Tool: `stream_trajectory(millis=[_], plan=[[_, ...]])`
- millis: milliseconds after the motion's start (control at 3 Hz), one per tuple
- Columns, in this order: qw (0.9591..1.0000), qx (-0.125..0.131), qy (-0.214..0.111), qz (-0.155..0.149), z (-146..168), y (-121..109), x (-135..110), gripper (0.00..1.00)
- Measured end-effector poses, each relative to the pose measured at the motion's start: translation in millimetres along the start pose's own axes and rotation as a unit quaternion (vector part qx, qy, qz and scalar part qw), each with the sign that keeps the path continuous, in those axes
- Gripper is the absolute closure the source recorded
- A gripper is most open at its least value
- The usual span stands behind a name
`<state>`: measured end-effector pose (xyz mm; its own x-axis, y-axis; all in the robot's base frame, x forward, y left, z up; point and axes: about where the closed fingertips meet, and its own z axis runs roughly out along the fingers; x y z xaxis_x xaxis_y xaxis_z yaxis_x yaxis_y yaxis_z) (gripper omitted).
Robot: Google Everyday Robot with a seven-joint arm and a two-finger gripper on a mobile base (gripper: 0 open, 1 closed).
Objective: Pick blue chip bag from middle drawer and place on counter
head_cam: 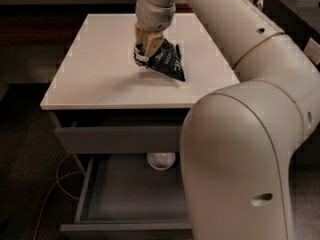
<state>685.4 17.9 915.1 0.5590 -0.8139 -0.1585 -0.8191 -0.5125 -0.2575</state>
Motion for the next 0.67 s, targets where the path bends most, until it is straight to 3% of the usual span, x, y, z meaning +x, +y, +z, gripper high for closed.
stream_trajectory(millis=[667], plan=[[0.9996, 0.027, -0.002, -0.001, 6.3, -16.8, -1.5, 0.09]])
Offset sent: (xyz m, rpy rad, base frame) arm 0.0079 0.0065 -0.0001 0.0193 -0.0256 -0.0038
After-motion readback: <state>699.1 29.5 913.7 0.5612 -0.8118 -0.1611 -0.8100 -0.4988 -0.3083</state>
